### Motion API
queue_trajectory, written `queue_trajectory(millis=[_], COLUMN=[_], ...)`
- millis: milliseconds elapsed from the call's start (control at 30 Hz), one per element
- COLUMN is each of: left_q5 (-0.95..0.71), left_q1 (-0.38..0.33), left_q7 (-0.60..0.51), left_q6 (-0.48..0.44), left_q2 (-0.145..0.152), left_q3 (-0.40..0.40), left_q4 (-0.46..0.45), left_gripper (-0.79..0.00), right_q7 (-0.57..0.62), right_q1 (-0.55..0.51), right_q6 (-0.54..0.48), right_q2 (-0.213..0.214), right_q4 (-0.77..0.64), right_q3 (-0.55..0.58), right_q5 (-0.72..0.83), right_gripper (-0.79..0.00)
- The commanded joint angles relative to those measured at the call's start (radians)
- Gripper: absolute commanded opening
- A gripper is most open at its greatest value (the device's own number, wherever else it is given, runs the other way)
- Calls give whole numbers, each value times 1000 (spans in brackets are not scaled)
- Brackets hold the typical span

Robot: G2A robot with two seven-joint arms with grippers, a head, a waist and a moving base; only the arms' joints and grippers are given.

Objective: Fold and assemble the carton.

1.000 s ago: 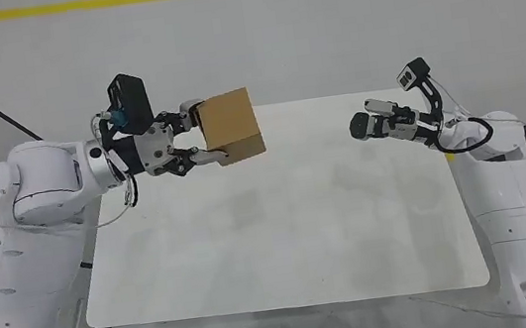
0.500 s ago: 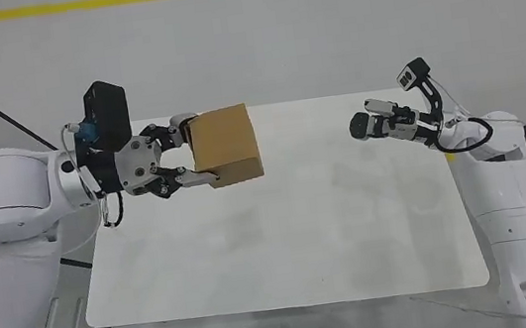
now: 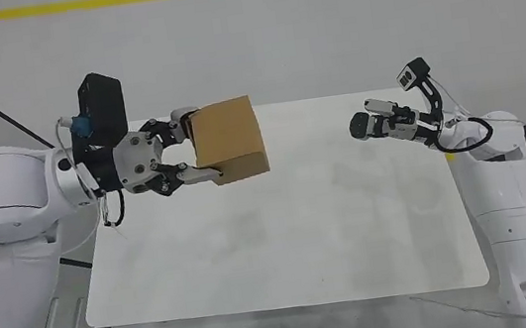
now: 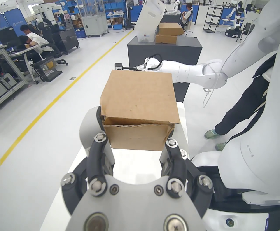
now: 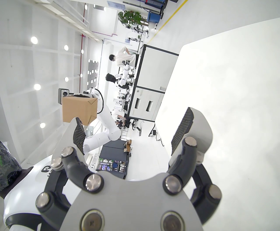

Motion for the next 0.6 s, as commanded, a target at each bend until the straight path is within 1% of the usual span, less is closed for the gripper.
queue_trajectory(millis=[0,100,200,300,367,567], left_q5=[-48,-133,-184,-204,-192,-192], left_q1=[-42,-108,-166,-205,-221,-221], left_q7=[-38,-85,-118,-137,-159,-159], left_q6=[65,128,156,179,186,186], left_q2=[4,9,12,13,15,15], left_q3=[13,36,59,79,88,88], left_q4=[-21,-49,-62,-67,-72,-72], left_gripper=[-785,-785,-785,-785,-785,-785], right_q7=[0,0,0,0,0,0], right_q1=[0,0,0,0,0,0], right_q6=[0,0,0,0,0,0], right_q2=[0,0,0,0,0,0], right_q4=[0,0,0,0,0,0], right_q3=[0,0,0,0,0,0], right_q5=[0,0,0,0,0,0], right_gripper=[0,0,0,0,0,0])
